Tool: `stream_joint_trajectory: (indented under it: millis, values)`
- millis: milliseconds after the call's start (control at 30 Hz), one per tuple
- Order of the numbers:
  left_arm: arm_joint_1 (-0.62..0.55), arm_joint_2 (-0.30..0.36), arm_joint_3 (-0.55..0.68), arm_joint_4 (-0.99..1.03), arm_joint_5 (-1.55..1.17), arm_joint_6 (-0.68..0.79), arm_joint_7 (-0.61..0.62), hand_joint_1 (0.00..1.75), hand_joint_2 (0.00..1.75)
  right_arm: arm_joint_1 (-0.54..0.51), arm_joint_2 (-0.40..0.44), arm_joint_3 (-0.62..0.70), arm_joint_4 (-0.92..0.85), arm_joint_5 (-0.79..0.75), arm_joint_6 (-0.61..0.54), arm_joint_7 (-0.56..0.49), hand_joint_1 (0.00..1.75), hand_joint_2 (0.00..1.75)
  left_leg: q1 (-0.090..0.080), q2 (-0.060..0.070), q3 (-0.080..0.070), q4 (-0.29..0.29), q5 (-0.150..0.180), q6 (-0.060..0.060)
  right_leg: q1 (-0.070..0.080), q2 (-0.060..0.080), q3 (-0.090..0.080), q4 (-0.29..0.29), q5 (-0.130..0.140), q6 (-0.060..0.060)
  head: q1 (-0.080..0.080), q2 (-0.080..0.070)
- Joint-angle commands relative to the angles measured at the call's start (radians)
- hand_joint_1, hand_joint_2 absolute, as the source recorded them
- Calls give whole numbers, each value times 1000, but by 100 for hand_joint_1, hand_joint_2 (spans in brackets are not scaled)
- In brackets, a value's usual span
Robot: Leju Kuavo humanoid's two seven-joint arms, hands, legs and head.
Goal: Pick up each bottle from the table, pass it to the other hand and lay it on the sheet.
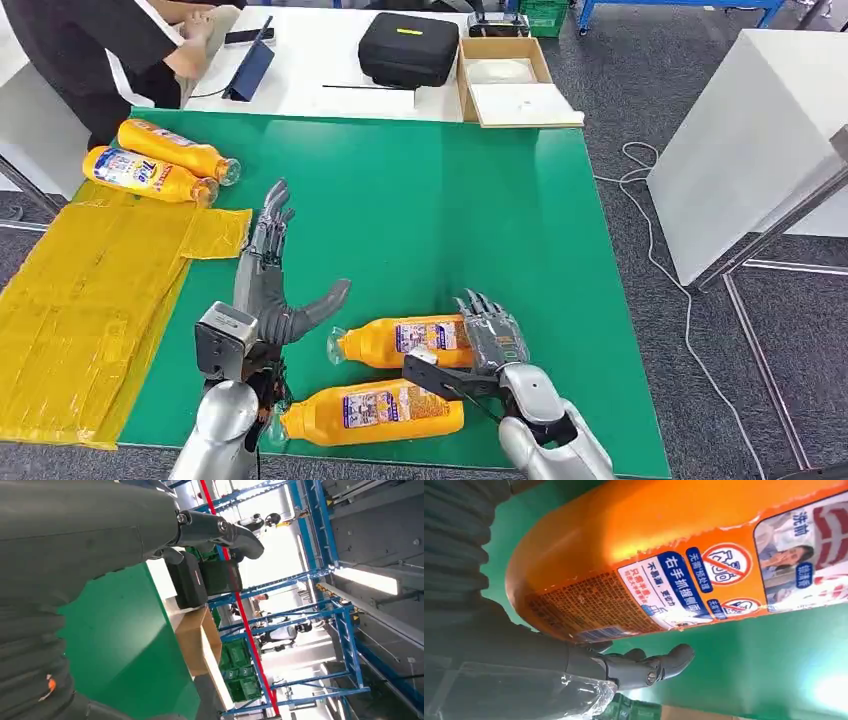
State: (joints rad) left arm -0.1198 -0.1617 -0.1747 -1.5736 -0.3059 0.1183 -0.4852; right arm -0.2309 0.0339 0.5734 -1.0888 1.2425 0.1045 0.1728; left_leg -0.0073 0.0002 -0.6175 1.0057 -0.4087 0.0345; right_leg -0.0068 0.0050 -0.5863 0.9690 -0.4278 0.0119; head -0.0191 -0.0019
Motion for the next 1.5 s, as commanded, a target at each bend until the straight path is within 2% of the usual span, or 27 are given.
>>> stream_joint_trajectory:
  millis: [33, 300, 600, 833, 867, 900, 933, 967, 1000, 1100, 1233, 1333, 1500]
  values:
    - [-18, 11, -16, 85, 8, 18, -4, 0, 175, -106, 17, 54, 187, 37, -86, 4, 0, 175, 0, 1, 3, -1, 0, -2, 0, 1, 3, -1, 0, -1, 0, 0]
    - [-6, 17, -6, 104, 33, 40, -37, 0, 175, -215, 36, 145, 310, 48, -169, -15, 0, 175, 0, 3, 4, -1, -1, -2, 0, 2, 3, 0, 0, -1, 0, 0]
    - [-10, 6, -19, 125, 42, 50, -42, 0, 175, -254, 88, 201, 458, 67, -117, -14, 0, 175, 0, 1, 8, -1, -2, -4, 0, 1, 7, 0, -2, -1, 0, 0]
    - [-16, 4, -12, 134, 48, 55, -49, 0, 175, -289, 110, 217, 528, 60, -89, -32, 0, 175, 0, 1, 4, -1, 0, -2, 0, 0, 3, 0, 0, -1, 0, 0]
    - [-19, 3, -10, 133, 48, 56, -49, 0, 175, -296, 117, 217, 540, 55, -77, -37, 9, 175, 0, 0, 5, -1, 0, -3, 0, 0, 4, 0, 0, -1, 0, 0]
    - [-23, 1, -8, 133, 50, 56, -49, 0, 175, -303, 123, 217, 552, 48, -65, -43, 30, 175, 0, 0, 6, -1, 0, -3, 0, -1, 5, 0, 1, -3, 0, 0]
    - [-27, -2, -6, 132, 53, 55, -48, 0, 175, -316, 134, 214, 576, 31, -42, -52, 63, 175, 0, 0, 5, -1, 1, -2, 0, 0, 3, 0, 2, -3, 0, 0]
    - [-30, -4, -6, 132, 54, 55, -47, 0, 175, -323, 140, 212, 593, 19, -29, -55, 113, 175, 0, 1, 5, -1, 0, -3, 0, 0, 4, 0, 2, -4, 0, 0]
    - [-33, -4, -9, 135, 54, 54, -46, 0, 175, -331, 144, 210, 610, 7, -16, -59, 129, 175, 0, 1, 5, -1, 1, -3, 0, 1, 3, 0, 2, -4, 0, 0]
    - [-52, -10, -23, 164, 57, 55, -43, 0, 175, -348, 147, 205, 667, -34, 22, -61, 133, 175, 1, -1, 5, -1, 2, -4, 1, -1, 4, 0, 3, -4, 0, 0]
    - [-64, -14, -32, 193, 64, 57, -46, 0, 175, -356, 133, 200, 691, -52, 21, -52, 166, 175, 1, -2, 8, -2, 3, -4, 1, -3, 6, -1, 4, -6, 0, 0]
    - [-66, -11, -28, 196, 68, 58, -49, 0, 175, -361, 128, 193, 688, -63, 18, -51, 175, 175, 1, -3, 10, -2, 4, -5, 1, -4, 8, -1, 4, -6, 0, 0]
    - [-60, -9, -19, 192, 70, 60, -51, 0, 175, -363, 122, 163, 639, -86, -25, -44, 175, 175, 1, -3, 10, -1, 3, -5, 1, -4, 9, -1, 4, -6, 0, 0]
